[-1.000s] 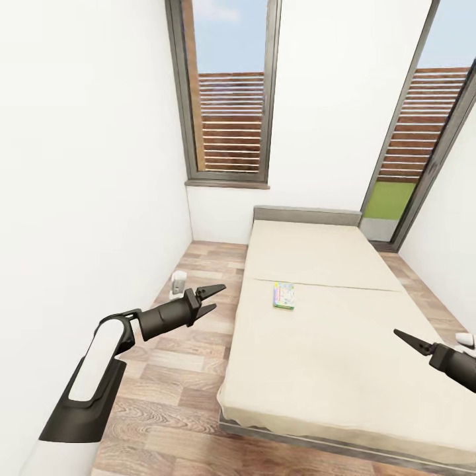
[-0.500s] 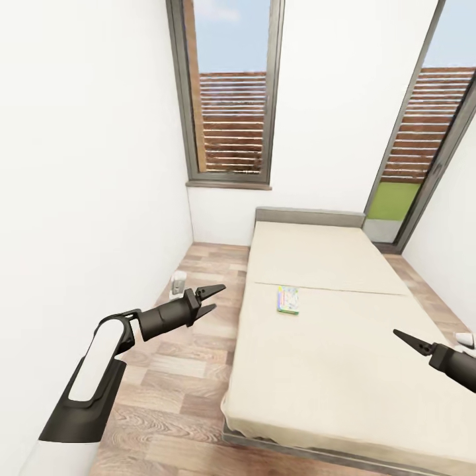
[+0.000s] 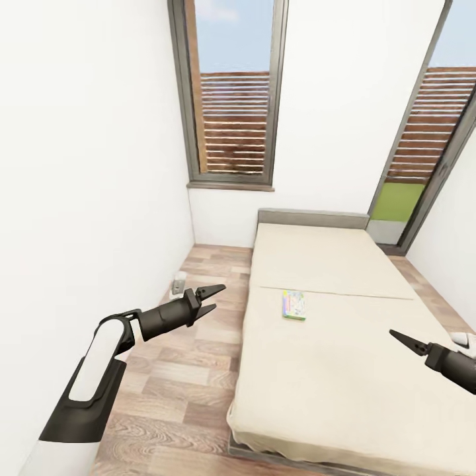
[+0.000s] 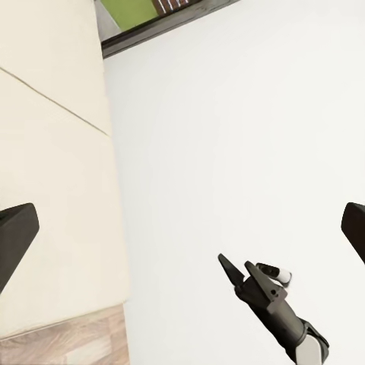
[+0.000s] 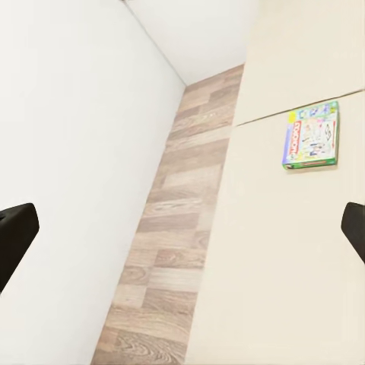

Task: Put all the toys in the child's room - the three board games (two on the bed and one on the table), the two jigsaw puzzles on the table, and the tennis ball on the table - inside the toy box on the table in the child's room.

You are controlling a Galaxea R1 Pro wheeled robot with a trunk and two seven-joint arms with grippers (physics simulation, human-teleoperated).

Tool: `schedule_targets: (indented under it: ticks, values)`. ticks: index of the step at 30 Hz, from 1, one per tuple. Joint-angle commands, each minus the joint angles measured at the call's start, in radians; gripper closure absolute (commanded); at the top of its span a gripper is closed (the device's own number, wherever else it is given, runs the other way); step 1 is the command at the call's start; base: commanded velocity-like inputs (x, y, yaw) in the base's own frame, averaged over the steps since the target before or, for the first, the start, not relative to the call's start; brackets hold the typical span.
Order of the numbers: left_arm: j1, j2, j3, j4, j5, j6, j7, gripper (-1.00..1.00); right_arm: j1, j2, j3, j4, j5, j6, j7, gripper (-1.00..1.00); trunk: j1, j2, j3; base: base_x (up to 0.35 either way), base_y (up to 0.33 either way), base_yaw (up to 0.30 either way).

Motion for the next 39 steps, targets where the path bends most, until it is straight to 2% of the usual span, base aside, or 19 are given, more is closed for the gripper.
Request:
schedule_targets:
  ticks: [1,17,26,39]
  values:
    - [-0.001,0.001,-0.001,-0.001,0.01,0.002,0.009,-1.0,-0.001,0.0,0.0,0.0,0.001,0.005,0.004,-1.0,0.001,-0.002,-0.002,0.02,0.014,-0.105]
    - [-0.001,0.001,0.001,0.022,0.012,0.002,0.009,-1.0,-0.001,0.0,0.023,-0.001,0.002,0.004,0.004,-1.0,0.001,-0.002,-0.002,0.006,0.005,-0.188]
    - [0.0,0.002,0.002,0.025,0.011,0.001,0.007,-1.0,-0.001,-0.003,0.024,-0.003,0.003,0.004,0.004,-1.0,0.001,-0.002,-0.002,0.053,0.029,-0.038]
    - [0.001,0.002,0.001,0.025,0.009,0.0,0.006,-1.0,-0.001,-0.004,0.024,-0.003,0.003,0.003,0.004,-1.0,0.001,-0.002,-0.002,0.216,0.138,-0.006]
